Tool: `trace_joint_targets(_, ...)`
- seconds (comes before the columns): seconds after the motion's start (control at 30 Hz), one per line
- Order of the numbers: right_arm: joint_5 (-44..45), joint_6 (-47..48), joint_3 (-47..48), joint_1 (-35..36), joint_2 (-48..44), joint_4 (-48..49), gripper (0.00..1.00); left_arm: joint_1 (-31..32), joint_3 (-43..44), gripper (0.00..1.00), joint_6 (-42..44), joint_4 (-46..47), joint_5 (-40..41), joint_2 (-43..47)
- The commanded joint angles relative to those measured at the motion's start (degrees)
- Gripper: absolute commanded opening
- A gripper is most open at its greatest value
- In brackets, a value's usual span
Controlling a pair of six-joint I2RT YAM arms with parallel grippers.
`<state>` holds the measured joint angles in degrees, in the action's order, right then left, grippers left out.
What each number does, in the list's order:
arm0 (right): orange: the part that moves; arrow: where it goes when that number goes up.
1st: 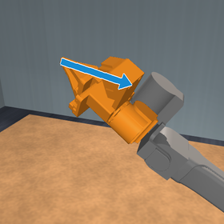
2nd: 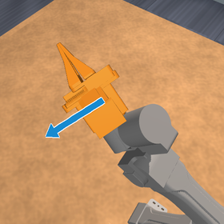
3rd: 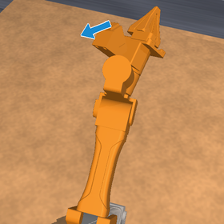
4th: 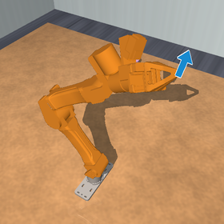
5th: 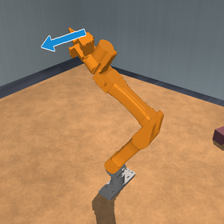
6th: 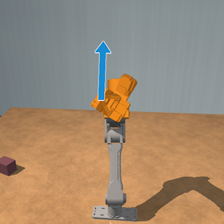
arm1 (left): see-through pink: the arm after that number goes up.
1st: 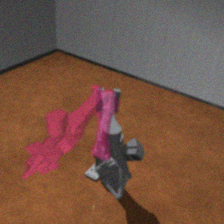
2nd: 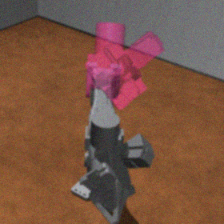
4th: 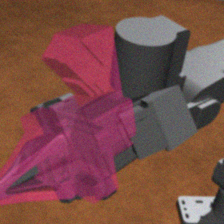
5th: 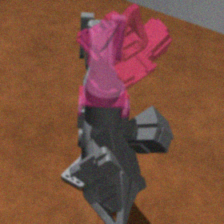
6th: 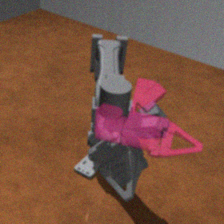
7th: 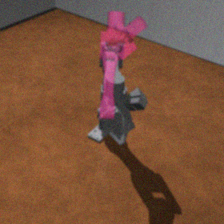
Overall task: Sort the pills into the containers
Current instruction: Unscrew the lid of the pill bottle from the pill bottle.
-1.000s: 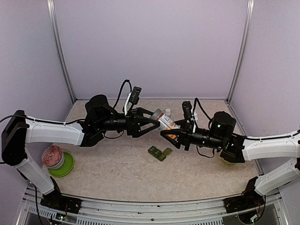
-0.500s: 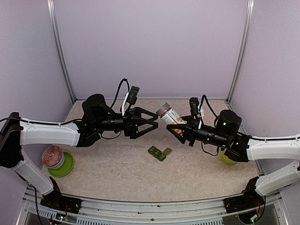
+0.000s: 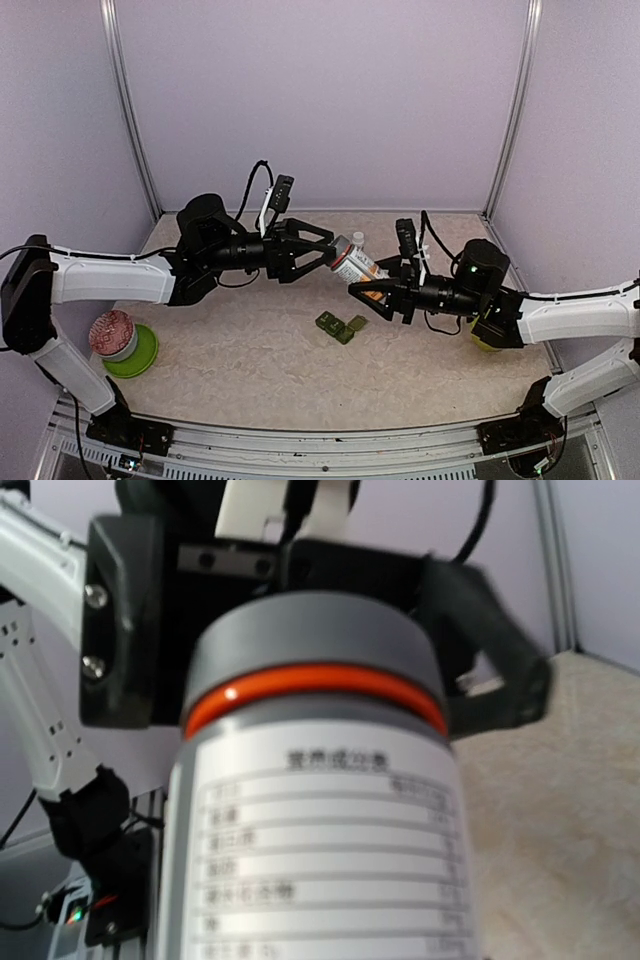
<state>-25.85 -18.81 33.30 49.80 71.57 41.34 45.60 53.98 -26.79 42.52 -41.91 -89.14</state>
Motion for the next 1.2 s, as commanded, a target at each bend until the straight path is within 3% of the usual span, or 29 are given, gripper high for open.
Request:
trace_joint_targets(0.0, -2.58, -1.12, 1.03, 0.89, 2.50, 4.51, 0.20, 1.63, 3.36, 0.93, -0.87, 3.19, -1.87, -2.94)
trace_joint_targets(0.37, 0.49, -2.02, 0.63, 1.17, 4.02, 4.71, 0.20, 3.17, 3.21, 0.92, -1.23, 4.76, -2.05, -4.08)
trace_joint_targets(0.6, 5.57, -1.46, -0.48, 1.03, 2.35, 2.82, 0.20, 3.17, 2.06, 0.85, -0.88, 3.88, -1.43, -3.24)
trace_joint_targets(1.0, 7.09, -0.13, -1.15, 1.02, -0.28, 1.43, 0.21, 3.09, 1.03, 0.79, -0.88, 3.53, -0.86, -2.80)
trace_joint_targets(1.17, 6.32, 0.12, -1.24, 1.08, -0.14, 1.32, 0.21, 2.43, 0.16, 0.73, -0.92, 3.87, 0.94, -1.90)
